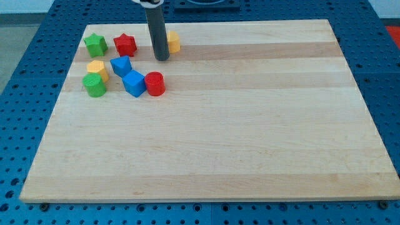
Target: Slightly move the heart to the right
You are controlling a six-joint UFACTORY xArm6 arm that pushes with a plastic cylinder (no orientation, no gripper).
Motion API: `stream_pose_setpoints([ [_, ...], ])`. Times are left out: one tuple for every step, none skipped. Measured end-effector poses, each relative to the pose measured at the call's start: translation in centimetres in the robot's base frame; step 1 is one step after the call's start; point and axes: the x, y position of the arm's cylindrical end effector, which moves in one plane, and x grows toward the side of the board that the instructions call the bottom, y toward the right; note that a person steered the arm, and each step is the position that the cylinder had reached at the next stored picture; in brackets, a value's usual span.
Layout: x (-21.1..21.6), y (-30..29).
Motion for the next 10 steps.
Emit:
stream_pose_setpoints([
  [-0.1,-0.2],
  [-0.4,-0.9],
  [-1.8,-3.1],
  [-2.7,-4.2],
  [-3.1,-3.6],
  [-3.1,-0.9],
  [-3.2,0.9],
  [-3.2,3.4],
  [-3.3,4.5],
  [-3.4,5.6],
])
